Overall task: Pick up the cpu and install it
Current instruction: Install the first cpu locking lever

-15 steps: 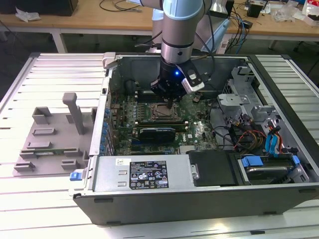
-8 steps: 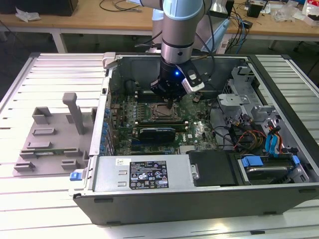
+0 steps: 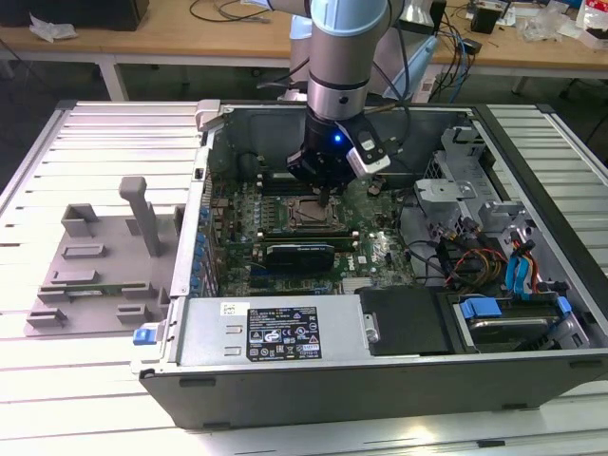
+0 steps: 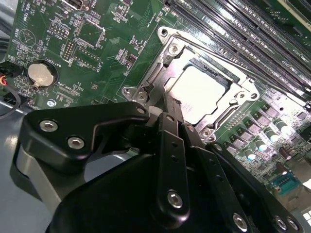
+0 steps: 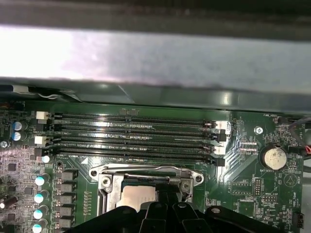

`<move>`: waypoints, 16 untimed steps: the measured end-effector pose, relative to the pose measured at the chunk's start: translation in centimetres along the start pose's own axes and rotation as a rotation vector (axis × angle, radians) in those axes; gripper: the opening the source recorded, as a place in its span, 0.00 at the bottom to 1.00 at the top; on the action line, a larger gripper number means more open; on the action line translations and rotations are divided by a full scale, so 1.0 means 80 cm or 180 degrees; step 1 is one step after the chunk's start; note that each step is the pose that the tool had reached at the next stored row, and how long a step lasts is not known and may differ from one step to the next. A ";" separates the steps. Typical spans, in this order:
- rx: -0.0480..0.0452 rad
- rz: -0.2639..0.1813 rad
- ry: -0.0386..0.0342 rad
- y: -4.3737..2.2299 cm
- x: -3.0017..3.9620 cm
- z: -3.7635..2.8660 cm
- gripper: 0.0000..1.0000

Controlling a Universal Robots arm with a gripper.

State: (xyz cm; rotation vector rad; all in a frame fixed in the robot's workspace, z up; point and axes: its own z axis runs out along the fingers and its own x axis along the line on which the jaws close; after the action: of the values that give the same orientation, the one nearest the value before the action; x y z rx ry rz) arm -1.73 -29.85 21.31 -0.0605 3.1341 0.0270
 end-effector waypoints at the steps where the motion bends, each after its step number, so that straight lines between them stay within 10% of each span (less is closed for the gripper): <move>1: 0.0000 0.0000 0.0000 0.0000 0.0000 -0.0007 0.11; 16: 0.0000 0.0000 0.0000 0.0004 -0.0002 -0.0238 0.11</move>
State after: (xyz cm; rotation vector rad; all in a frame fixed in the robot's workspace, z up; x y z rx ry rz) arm -1.73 -29.85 23.21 -0.0605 3.1341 0.0269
